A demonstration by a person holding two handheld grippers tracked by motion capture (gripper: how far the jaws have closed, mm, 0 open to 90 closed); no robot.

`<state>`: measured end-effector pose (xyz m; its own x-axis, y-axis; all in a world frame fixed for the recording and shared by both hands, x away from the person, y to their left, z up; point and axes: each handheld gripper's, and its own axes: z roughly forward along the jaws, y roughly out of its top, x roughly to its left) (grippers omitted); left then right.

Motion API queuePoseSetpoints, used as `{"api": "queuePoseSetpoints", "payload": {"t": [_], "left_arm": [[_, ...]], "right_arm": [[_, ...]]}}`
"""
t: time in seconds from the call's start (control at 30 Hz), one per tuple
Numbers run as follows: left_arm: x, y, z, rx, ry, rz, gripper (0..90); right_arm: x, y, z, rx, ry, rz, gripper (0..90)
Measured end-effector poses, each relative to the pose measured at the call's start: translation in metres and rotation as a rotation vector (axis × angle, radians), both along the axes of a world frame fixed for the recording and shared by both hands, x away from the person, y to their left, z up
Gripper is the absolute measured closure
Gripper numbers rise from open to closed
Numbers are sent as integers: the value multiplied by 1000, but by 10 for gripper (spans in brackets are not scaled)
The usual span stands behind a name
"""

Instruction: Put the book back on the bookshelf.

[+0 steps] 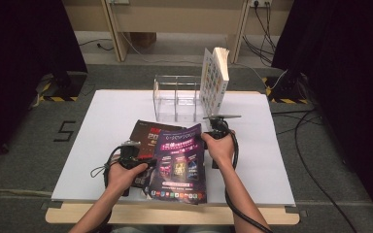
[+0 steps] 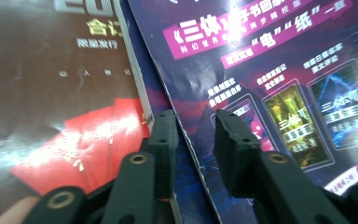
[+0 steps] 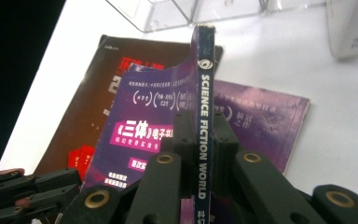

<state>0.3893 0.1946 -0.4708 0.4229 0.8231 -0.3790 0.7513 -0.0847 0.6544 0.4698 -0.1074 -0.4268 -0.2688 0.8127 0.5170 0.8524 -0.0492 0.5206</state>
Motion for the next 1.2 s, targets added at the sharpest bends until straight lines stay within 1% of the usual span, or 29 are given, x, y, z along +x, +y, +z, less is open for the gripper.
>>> {"api": "queuePoseSetpoints", "payload": {"t": [0.07, 0.1, 0.13, 0.17, 0.2, 0.27, 0.3, 0.33, 0.37, 0.4, 0.43, 0.47, 0.5, 0.53, 0.57, 0.63, 0.67, 0.77, 0.8, 0.83, 0.97, 1.0, 1.03, 1.1, 1.17, 1.2], "left_arm": [[-3, 5, 3, -11, -14, 14, 639], [-6, 7, 4, -16, -18, 18, 625], [-8, 10, 5, -21, -27, 19, 608], [-11, 14, 5, -26, -33, 24, 608], [-13, 17, 6, -33, -42, 33, 598], [-19, 24, 6, -31, -57, 47, 577], [-24, 30, 6, -33, -70, 63, 560], [-24, 30, 6, -33, -70, 63, 548], [-29, 36, 6, -41, -88, 79, 537], [-29, 36, 6, -41, -88, 79, 526], [-32, 39, 6, -39, -99, 91, 526], [-35, 42, 5, -32, -110, 98, 507], [-39, 47, 3, -24, -126, 107, 503], [-39, 47, 3, -24, -126, 107, 500], [-43, 52, 0, -25, -140, 120, 496], [-45, 54, -1, -23, -147, 129, 495], [-46, 56, -2, -17, -149, 130, 493], [-47, 62, -3, -18, -159, 151, 495], [-48, 62, -3, -19, -162, 158, 495], [-48, 63, -3, -20, -165, 159, 495], [-49, 65, -3, -23, -179, 164, 495], [-50, 65, -3, -23, -183, 166, 495], [-50, 66, -3, -25, -188, 172, 495], [-51, 66, -3, -25, -191, 176, 495], [-52, 67, -3, -28, -192, 178, 495], [-52, 67, -3, -25, -192, 178, 496]], "right_arm": [[-1, 0, 1, 1, -9, -1, 843], [-2, 1, 3, 5, -21, 1, 843], [-5, 2, 6, 3, -54, 3, 843], [-5, 2, 6, 3, -54, 3, 843], [-7, 2, 9, 4, -63, 2, 843], [-10, 3, 15, 2, -89, 1, 843], [-13, 4, 21, -1, -119, 5, 844], [-13, 4, 21, -1, -119, 5, 844], [-16, 5, 26, -6, -148, 2, 844], [-16, 5, 26, -6, -148, 2, 844], [-17, 5, 29, -7, -158, 1, 844], [-20, 4, 34, -6, -183, -8, 843], [-20, 3, 36, -10, -191, -9, 844], [-20, 3, 36, -10, -191, -9, 844], [-23, 3, 42, -12, -221, -13, 844], [-24, 3, 44, -15, -226, -14, 844], [-25, 3, 46, -19, -245, -15, 844], [-29, 3, 52, -22, -268, -20, 844], [-31, 4, 55, -25, -288, -19, 844], [-31, 4, 55, -25, -288, -19, 844], [-36, 4, 62, -32, -332, -34, 844], [-36, 4, 62, -32, -332, -34, 844], [-38, 3, 65, -35, -356, -37, 844], [-39, 3, 67, -37, -365, -39, 844], [-41, 2, 71, -40, -385, -49, 844], [-43, 1, 74, -45, -408, -56, 844]]}}
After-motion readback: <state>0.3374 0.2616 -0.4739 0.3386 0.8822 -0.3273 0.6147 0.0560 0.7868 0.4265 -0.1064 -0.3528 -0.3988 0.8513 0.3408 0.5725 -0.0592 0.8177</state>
